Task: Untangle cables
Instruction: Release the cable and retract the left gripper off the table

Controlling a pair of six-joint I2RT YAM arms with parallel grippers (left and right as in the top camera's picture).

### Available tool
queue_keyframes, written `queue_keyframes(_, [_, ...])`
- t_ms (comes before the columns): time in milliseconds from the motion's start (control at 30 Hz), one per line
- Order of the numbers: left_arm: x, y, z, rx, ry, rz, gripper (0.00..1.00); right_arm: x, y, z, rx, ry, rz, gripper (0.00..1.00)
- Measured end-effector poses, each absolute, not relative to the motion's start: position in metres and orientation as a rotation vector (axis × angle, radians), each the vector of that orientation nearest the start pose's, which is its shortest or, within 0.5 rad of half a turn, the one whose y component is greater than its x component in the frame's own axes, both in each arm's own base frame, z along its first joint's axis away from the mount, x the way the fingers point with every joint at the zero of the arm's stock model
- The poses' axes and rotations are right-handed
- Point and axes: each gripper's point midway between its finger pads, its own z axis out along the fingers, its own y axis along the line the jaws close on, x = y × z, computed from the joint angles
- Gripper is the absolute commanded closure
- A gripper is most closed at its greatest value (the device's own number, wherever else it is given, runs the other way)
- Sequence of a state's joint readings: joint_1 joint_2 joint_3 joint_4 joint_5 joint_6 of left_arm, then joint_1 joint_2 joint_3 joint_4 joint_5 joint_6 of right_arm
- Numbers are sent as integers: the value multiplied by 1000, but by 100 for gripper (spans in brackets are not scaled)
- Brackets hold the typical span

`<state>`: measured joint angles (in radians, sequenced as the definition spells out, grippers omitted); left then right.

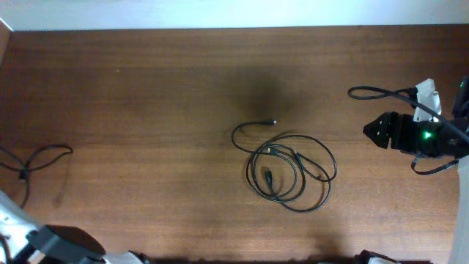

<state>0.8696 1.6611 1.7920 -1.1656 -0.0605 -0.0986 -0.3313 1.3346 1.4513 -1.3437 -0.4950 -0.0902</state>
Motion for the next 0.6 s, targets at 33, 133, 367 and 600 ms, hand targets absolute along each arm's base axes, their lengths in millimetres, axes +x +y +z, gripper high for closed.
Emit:
queue_keyframes(33, [253,316,251,-1258,2348,339,100,282,-11,246,204,2647,559,24])
queue_keyframes(133, [258,311,227,-1277,2429,285,100,282,-11,246,205,2649,559,24])
queue_keyframes(367, [293,290,188,-1172,2532,-22,100,282,-11,246,205,2650,560,24])
queue_keyframes(600, [315,285,165,-1080,2553,-188,83,282,-11,246,205,2649,560,24])
